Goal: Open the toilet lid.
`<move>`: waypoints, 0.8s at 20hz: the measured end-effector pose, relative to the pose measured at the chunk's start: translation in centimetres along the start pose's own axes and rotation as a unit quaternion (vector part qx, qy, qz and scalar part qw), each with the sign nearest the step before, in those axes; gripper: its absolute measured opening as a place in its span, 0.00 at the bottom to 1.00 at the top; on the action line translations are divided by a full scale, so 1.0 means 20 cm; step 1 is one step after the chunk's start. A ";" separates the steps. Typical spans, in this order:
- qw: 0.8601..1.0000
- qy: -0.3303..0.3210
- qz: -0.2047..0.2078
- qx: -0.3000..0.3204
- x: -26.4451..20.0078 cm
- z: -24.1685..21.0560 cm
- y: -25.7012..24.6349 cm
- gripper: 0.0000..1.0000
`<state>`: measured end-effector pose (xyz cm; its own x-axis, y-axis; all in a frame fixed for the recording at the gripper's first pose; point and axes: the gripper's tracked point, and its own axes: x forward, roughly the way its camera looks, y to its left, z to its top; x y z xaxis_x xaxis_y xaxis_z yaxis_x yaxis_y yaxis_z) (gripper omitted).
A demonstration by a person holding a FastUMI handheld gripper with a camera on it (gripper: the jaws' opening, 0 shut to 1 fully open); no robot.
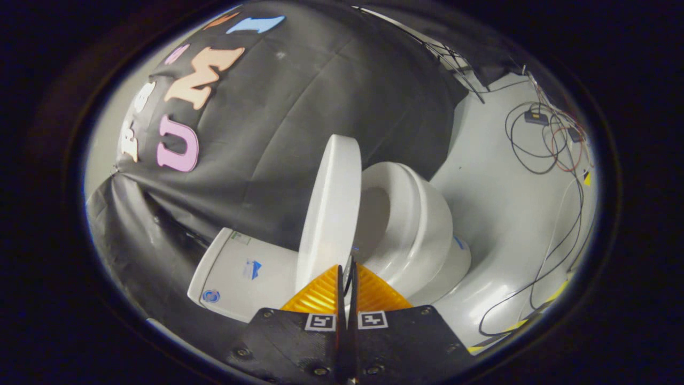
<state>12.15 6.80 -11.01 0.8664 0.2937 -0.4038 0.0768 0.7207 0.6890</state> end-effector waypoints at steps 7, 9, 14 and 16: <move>1.000 -0.019 0.000 -0.010 -0.04 0.04 0.16 0.01; 0.999 -0.023 -0.004 -0.027 -0.05 0.04 0.21 0.01; 0.997 -0.037 -0.006 -0.060 -0.08 0.05 0.33 0.01; 0.996 -0.040 -0.005 -0.078 -0.09 0.06 0.40 0.01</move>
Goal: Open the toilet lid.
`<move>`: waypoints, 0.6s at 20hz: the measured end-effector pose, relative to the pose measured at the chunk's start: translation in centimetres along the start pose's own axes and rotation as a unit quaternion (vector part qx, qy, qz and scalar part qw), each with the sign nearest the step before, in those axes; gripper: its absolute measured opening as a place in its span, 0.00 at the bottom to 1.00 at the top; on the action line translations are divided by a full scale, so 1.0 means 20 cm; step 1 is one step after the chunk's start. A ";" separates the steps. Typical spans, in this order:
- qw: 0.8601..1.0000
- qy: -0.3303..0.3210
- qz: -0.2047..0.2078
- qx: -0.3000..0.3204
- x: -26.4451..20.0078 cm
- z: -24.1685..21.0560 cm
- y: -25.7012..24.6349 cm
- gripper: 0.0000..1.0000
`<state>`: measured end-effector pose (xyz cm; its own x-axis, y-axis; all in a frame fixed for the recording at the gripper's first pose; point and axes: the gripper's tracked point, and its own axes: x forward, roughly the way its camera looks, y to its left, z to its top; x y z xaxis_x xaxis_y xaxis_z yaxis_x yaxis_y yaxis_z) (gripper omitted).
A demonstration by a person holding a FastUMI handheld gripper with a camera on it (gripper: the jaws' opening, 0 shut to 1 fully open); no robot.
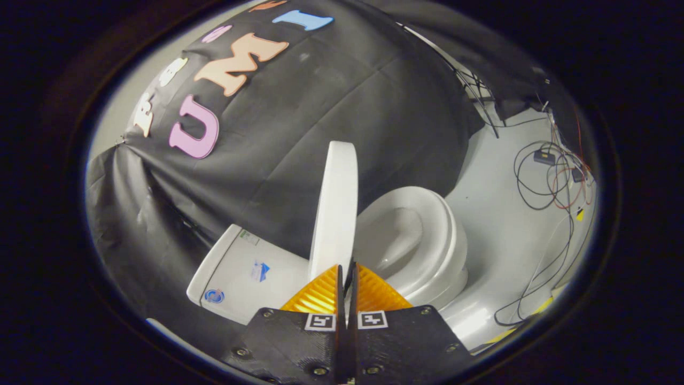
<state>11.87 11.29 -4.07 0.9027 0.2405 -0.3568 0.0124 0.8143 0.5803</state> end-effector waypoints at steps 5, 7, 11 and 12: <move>0.998 -0.006 -0.004 -0.070 -0.03 0.02 0.13 0.01; 0.997 -0.011 -0.002 -0.081 -0.03 0.03 0.16 0.01; 0.997 -0.019 0.010 -0.079 -0.04 0.03 0.22 0.01; 0.996 -0.022 0.011 -0.085 -0.05 0.04 0.23 0.01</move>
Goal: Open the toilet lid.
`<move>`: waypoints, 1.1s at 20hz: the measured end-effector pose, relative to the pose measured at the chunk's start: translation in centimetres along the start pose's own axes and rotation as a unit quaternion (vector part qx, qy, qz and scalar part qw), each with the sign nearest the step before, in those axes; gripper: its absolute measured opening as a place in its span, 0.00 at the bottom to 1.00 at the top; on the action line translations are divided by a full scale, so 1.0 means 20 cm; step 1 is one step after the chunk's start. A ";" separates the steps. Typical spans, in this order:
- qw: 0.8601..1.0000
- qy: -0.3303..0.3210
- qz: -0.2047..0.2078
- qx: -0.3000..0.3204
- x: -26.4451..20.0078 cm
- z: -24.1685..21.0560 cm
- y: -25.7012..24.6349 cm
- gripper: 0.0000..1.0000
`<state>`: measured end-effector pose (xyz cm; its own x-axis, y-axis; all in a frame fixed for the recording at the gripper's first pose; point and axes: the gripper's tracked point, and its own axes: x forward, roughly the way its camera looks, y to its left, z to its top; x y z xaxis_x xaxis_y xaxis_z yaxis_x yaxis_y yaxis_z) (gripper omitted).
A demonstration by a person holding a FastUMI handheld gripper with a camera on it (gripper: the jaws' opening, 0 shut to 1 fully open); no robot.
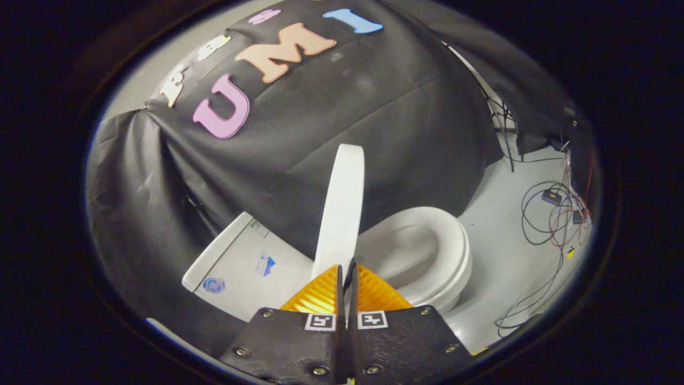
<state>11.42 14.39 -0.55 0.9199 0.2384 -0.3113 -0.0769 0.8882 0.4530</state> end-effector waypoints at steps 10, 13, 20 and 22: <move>0.994 -0.020 -0.005 -0.111 -0.02 0.04 0.17 0.01; 0.992 -0.028 -0.001 -0.120 -0.02 0.04 0.24 0.01; 0.985 -0.049 -0.009 -0.163 -0.04 0.04 0.37 0.01; 0.984 -0.055 -0.007 -0.168 -0.05 0.04 0.43 0.01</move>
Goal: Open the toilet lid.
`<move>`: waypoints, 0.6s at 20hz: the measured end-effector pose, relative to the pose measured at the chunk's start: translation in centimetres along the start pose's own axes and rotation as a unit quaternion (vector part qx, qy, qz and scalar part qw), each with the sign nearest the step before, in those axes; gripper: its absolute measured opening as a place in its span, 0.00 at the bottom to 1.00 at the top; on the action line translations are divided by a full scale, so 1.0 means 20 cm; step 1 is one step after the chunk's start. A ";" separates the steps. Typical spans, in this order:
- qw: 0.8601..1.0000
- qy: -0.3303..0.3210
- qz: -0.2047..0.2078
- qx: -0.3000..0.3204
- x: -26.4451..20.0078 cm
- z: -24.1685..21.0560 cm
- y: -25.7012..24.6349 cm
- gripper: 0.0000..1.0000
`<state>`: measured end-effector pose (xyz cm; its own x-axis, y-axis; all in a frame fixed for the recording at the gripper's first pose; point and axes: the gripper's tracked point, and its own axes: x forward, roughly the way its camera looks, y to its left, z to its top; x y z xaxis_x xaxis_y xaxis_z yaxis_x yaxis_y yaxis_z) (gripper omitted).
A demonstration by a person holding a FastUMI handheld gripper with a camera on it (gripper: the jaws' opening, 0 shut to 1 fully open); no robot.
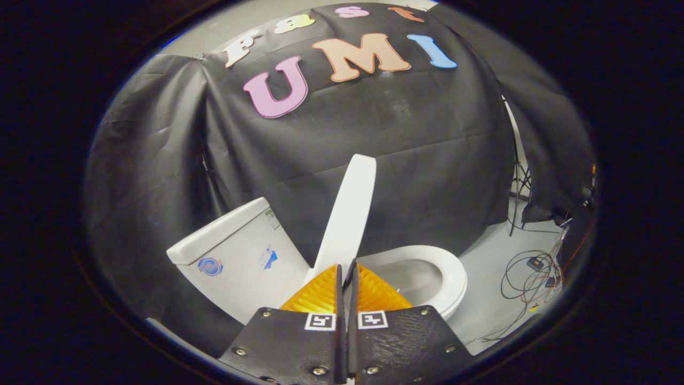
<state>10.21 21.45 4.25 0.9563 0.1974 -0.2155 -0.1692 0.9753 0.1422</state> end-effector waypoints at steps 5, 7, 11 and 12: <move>0.999 -0.025 -0.021 -0.021 -0.01 0.04 0.10 0.01; 0.998 -0.030 -0.045 -0.036 -0.03 0.04 0.12 0.01; 0.998 -0.040 -0.038 -0.044 -0.01 0.03 0.22 0.01; 0.998 -0.041 -0.033 -0.041 -0.01 0.03 0.25 0.01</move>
<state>9.27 26.26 5.68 0.9820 0.1259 -0.1407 -0.1199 0.9915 0.0501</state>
